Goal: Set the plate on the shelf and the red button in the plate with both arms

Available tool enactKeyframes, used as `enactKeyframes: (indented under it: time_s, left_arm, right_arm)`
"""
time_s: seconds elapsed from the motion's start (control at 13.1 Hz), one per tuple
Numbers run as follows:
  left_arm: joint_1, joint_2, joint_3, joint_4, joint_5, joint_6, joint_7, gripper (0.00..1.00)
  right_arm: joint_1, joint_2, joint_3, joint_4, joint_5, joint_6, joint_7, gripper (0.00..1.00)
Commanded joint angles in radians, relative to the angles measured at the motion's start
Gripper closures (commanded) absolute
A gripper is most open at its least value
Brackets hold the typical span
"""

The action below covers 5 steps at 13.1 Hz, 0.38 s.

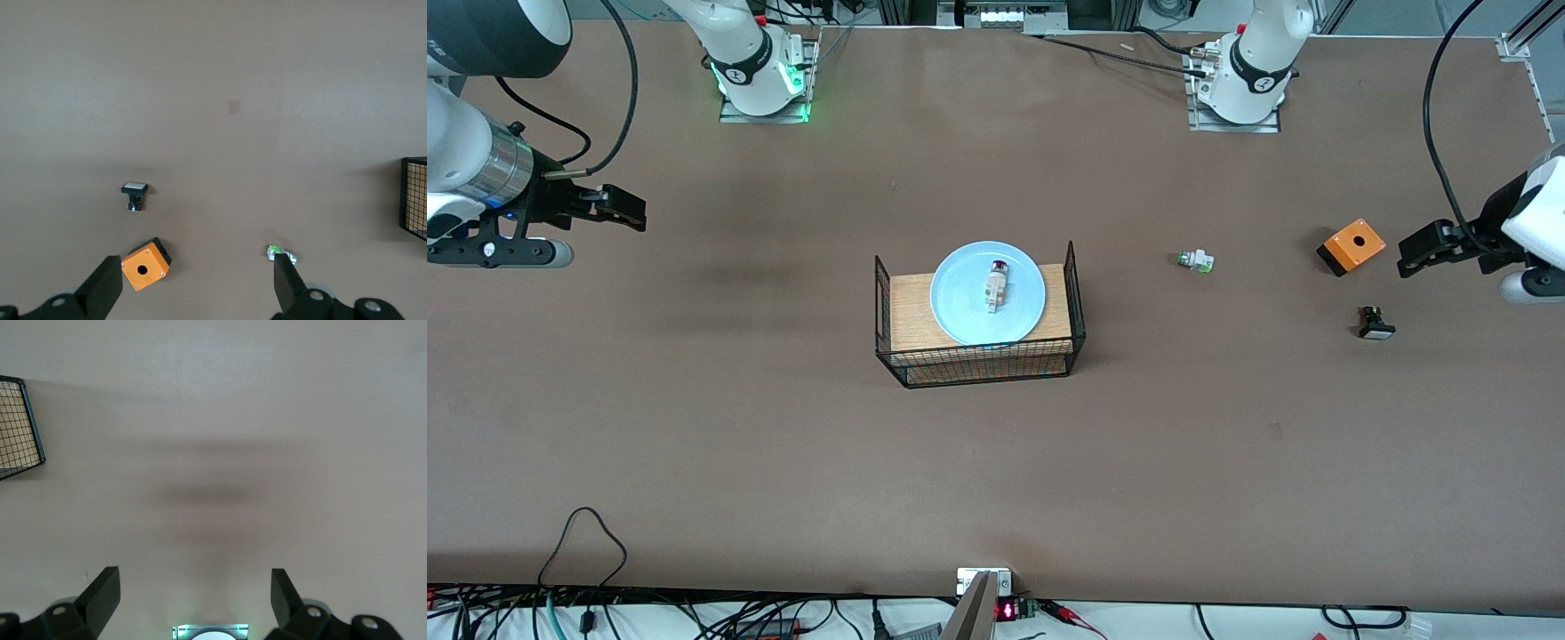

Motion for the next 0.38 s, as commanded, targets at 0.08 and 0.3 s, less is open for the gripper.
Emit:
enactKeyframes:
  time_s: [0.08,0.3]
  left_arm:
    - [0.022,-0.075,0.003,-0.102,-0.02,0.017,0.028,0.0]
    - [0.024,-0.083,0.005,-0.102,-0.02,0.006,0.059,0.0]
  right_arm:
    - [0.01,0.01,-0.008,0.026,0.004,-0.021,-0.018,0.0]
    - [0.01,0.01,-0.008,0.026,0.005,-0.021,-0.018,0.0]
